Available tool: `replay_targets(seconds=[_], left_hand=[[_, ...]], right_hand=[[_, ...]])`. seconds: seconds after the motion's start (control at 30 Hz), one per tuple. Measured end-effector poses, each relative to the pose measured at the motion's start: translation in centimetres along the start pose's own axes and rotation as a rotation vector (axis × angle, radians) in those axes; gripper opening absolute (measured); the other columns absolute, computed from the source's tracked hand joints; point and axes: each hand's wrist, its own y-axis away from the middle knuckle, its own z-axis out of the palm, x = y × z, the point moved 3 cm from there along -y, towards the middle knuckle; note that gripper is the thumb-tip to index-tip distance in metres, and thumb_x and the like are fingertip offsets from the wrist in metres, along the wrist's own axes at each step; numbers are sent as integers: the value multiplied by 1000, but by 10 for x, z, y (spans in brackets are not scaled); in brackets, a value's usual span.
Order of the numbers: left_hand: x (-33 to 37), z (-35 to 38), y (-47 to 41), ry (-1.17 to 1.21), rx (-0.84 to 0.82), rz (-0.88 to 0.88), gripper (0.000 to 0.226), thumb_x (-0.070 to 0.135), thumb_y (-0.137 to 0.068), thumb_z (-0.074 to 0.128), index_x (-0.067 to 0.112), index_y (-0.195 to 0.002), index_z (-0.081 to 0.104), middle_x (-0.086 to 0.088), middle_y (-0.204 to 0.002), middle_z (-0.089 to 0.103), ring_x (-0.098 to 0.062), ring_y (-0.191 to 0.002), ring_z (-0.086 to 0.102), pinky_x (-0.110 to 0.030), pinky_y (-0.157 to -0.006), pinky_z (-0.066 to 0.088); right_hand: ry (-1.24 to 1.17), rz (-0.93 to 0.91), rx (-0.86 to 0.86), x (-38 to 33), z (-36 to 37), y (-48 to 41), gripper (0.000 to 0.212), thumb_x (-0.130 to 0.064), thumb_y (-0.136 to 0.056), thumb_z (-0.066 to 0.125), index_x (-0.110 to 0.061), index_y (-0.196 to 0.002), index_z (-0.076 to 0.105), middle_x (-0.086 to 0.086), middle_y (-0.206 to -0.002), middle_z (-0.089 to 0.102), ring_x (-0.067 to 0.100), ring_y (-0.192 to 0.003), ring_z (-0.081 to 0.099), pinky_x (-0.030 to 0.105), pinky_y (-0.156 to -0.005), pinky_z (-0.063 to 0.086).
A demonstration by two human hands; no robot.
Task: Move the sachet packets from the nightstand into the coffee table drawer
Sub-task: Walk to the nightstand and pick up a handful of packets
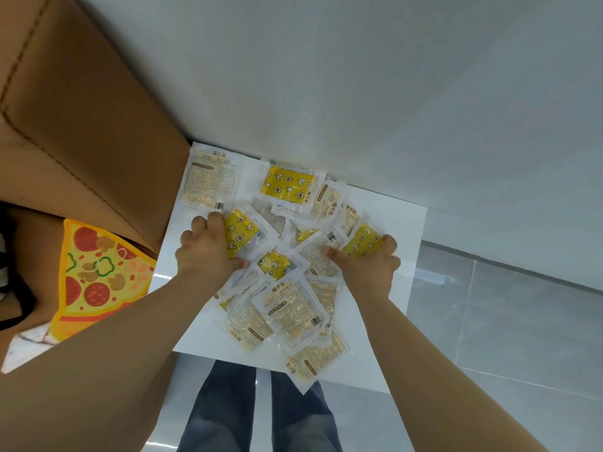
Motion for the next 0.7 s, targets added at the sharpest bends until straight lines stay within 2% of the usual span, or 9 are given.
replay_targets(seconds=[0.1, 0.2, 0.27, 0.33, 0.4, 0.47, 0.53, 0.6, 0.7], left_hand=[[-1, 0, -1, 14, -6, 4, 93, 45, -63, 84, 11, -133, 32, -16, -127, 41, -35, -113, 47, -46, -90, 46], [-2, 1, -2, 19, -12, 17, 93, 46, -63, 83, 10, -132, 33, -17, -126, 40, -35, -112, 47, -45, -90, 46], [-3, 1, -2, 20, -20, 26, 91, 47, -63, 83, 10, -130, 34, -17, -124, 40, -35, -111, 49, -45, -88, 46], [-4, 0, -3, 25, -29, 33, 90, 48, -62, 83, 10, -129, 35, -16, -123, 40, -35, -108, 51, -44, -87, 47], [-5, 0, -3, 31, -38, 37, 91, 48, -62, 83, 10, -129, 35, -16, -123, 40, -35, -107, 52, -45, -87, 47], [-5, -1, -3, 42, -46, 37, 91, 48, -62, 83, 10, -129, 34, -16, -124, 39, -35, -107, 52, -45, -88, 47], [-5, -1, -1, 57, -48, 41, 91, 47, -62, 84, 10, -129, 34, -16, -124, 39, -35, -107, 52, -45, -88, 47], [-6, -1, 2, 83, -43, 40, 91, 46, -61, 85, 10, -128, 35, -16, -122, 39, -35, -104, 54, -44, -87, 48], [-8, -1, 7, 137, -33, 16, 88, 43, -59, 87, 9, -124, 38, -17, -117, 43, -35, -98, 56, -42, -82, 48]], right_hand=[[-47, 12, 5, 3, 7, 11, 106, -47, -56, 89, -18, -136, 26, 10, -125, 41, 31, -105, 53, 42, -86, 50], [-178, -4, 30, 10, 19, 24, 82, -40, -64, 86, -23, -126, 34, 5, -120, 52, 24, -101, 58, 39, -83, 52], [-241, -17, 39, 13, 26, 33, 69, -34, -70, 83, -25, -122, 37, 5, -120, 56, 23, -103, 59, 40, -87, 53], [-286, -1, 79, 10, 28, 38, 73, -25, -72, 83, -22, -129, 37, 5, -127, 49, 24, -113, 53, 39, -94, 48], [-339, 55, 123, 4, 27, 38, 90, -20, -69, 85, -21, -140, 30, 8, -134, 40, 26, -119, 48, 41, -96, 45], [-373, 143, 117, 0, 28, 33, 102, -21, -64, 88, -19, -144, 24, 12, -137, 36, 32, -120, 49, 42, -93, 47], [-387, 234, 95, -4, 28, 29, 101, -24, -61, 90, -12, -140, 28, 15, -133, 42, 34, -114, 53, 37, -83, 48], [-374, 250, 84, -6, 26, 26, 86, -25, -60, 90, -7, -128, 40, 13, -121, 50, 31, -102, 57, 34, -74, 47], [-399, 216, -8, -8, 26, 22, 50, -21, -64, 87, -3, -100, 57, 7, -95, 62, 25, -84, 62, 28, -63, 48]])
